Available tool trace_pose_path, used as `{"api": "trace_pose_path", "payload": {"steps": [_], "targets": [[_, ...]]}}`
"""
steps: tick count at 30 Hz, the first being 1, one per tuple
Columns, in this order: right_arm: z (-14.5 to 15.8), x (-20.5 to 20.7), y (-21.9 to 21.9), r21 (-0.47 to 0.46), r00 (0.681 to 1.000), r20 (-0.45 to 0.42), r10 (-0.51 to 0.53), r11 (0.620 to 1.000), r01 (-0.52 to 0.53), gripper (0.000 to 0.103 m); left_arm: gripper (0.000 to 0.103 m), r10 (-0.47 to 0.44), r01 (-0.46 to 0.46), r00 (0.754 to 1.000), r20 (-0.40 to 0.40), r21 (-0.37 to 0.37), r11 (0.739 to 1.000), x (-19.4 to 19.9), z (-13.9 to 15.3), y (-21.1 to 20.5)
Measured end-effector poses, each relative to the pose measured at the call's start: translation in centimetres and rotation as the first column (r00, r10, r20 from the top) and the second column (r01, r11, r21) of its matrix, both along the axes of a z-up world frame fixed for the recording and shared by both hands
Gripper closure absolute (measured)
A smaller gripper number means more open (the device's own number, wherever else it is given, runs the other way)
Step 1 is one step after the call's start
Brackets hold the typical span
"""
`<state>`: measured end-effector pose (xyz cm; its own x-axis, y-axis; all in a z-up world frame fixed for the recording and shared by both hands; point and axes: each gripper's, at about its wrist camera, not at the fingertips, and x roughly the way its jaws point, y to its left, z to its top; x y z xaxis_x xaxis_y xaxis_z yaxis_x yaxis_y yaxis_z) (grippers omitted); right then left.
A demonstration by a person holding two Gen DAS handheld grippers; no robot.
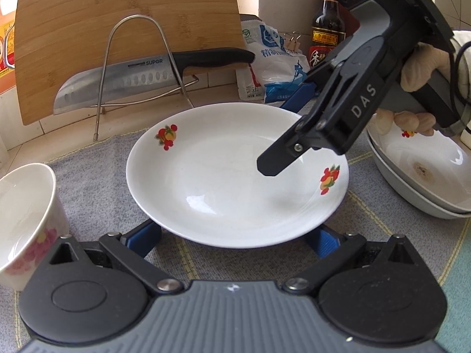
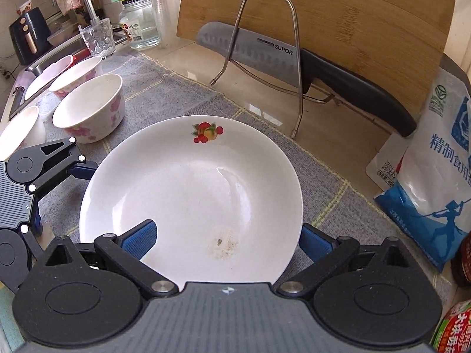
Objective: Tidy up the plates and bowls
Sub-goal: 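Move the right tool to the rim of the white fruit-print plate, then close the right tool on the plate rim and lift the plate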
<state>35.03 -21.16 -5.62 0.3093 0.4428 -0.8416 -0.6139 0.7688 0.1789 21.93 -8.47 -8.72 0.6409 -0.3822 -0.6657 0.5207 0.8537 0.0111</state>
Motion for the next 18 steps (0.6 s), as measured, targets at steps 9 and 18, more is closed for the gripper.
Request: {"api": "trace_pose_path", "payload": {"steps": [9,18], "targets": [[-0.8,2.9,0.3,0.07,0.997,-0.064,0.052,0.996,-0.048,0.0,0.0,-0.017,0.017,1.0,0.0,0.001,1.0,0.0,0.1,0.0],[-1.0,4.0,0.6,0.084,0.993,-0.092,0.08,0.994,-0.073,0.0,0.0,-0.027,0.027,1.0,0.0,-0.002,1.0,0.1,0.1,0.0]]}}
